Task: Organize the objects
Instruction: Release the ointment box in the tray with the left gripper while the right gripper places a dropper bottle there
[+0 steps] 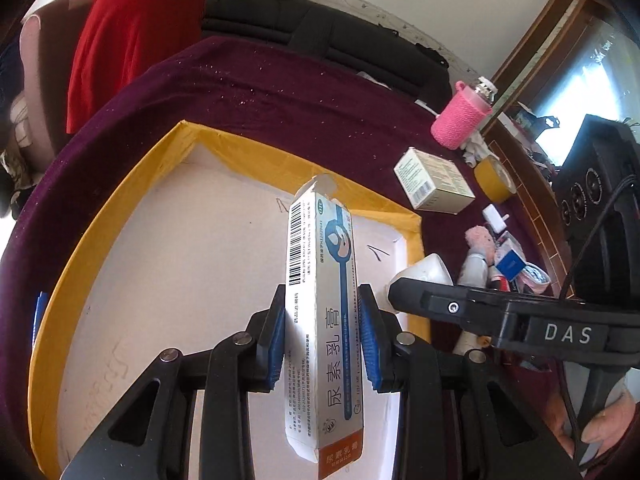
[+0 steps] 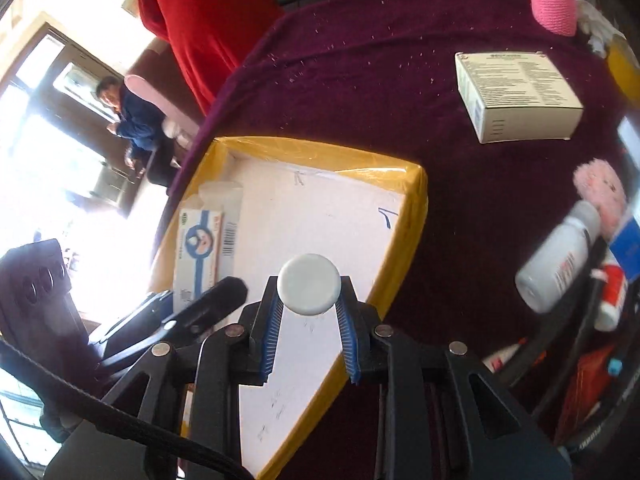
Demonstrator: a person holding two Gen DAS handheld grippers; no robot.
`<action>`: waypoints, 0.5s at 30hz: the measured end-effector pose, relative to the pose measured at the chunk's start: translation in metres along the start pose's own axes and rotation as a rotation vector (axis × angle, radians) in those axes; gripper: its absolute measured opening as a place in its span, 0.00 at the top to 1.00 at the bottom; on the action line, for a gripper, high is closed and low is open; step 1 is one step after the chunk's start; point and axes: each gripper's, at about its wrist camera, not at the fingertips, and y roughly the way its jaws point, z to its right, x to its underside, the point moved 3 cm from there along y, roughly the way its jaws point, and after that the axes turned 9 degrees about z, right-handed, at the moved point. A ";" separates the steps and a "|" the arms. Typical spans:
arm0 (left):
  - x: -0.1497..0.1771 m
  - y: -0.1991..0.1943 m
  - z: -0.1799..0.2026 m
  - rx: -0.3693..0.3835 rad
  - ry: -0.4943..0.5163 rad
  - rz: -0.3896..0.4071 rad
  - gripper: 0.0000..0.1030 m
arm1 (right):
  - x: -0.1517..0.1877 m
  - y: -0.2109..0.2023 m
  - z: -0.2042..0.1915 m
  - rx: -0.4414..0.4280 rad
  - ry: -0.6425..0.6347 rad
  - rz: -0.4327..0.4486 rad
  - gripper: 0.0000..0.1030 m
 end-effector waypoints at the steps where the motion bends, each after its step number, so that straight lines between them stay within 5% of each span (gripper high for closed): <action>1: 0.002 0.008 0.000 -0.004 0.001 -0.011 0.73 | -0.003 0.010 0.001 0.016 0.000 -0.018 0.77; 6: 0.003 0.026 0.007 -0.018 0.004 -0.012 0.71 | -0.022 0.037 0.009 0.073 0.008 -0.025 0.76; 9: 0.004 0.033 0.004 0.000 -0.027 -0.023 0.58 | -0.028 0.038 0.015 0.072 0.054 -0.006 0.74; 11: 0.005 0.033 0.001 0.028 -0.052 -0.021 0.44 | -0.028 0.030 0.017 0.047 0.065 0.018 0.67; 15: 0.007 0.030 -0.001 0.025 -0.063 -0.010 0.39 | -0.028 0.006 0.015 0.036 0.060 0.114 0.53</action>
